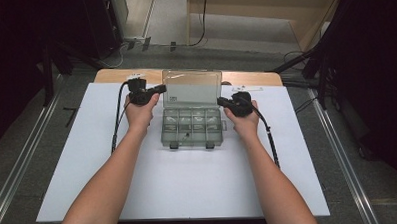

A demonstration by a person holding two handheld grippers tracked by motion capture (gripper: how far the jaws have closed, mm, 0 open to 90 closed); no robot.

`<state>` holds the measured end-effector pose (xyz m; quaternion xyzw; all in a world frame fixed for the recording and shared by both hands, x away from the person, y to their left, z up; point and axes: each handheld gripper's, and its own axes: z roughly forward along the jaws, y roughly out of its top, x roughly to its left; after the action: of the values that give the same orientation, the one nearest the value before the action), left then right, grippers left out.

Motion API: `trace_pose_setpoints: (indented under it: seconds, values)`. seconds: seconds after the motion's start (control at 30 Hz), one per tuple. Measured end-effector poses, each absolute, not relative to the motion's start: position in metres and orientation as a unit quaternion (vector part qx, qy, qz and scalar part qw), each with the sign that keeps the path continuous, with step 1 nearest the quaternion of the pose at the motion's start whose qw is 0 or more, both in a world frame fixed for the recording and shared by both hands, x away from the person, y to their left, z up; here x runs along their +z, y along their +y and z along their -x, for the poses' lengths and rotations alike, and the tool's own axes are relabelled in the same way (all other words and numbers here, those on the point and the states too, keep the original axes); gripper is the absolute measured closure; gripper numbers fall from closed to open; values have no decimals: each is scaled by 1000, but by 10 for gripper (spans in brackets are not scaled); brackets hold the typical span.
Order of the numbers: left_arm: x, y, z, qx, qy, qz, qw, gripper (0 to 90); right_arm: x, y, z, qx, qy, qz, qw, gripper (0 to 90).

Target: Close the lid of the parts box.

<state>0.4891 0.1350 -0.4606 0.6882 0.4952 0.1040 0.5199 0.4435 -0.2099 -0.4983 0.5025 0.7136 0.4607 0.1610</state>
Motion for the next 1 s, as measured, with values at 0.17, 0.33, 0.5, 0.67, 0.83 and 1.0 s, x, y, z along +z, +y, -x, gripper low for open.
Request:
trace_pose_setpoints:
  seconds: [0.17,0.33,0.5,0.67,0.83,1.0]
  values:
    - [-458,130,-485,138,484,-702,504,851,-498,-210,-445,458,715,-504,158,841]
    - [-458,129,-482,147,478,-704,505,856,-488,-215,-450,471,697,-522,140,721]
    - [-459,127,-480,147,468,-706,510,856,-469,-218,-455,478,693,-518,154,712]
    - [-458,124,-478,152,464,-708,510,856,-456,-216,-460,487,685,-520,154,739]
    - [-459,126,-478,154,460,-708,513,856,-453,-216,-463,484,687,-519,153,767]
    - [-461,126,-477,154,462,-704,517,855,-453,-217,-461,482,689,-520,152,795]
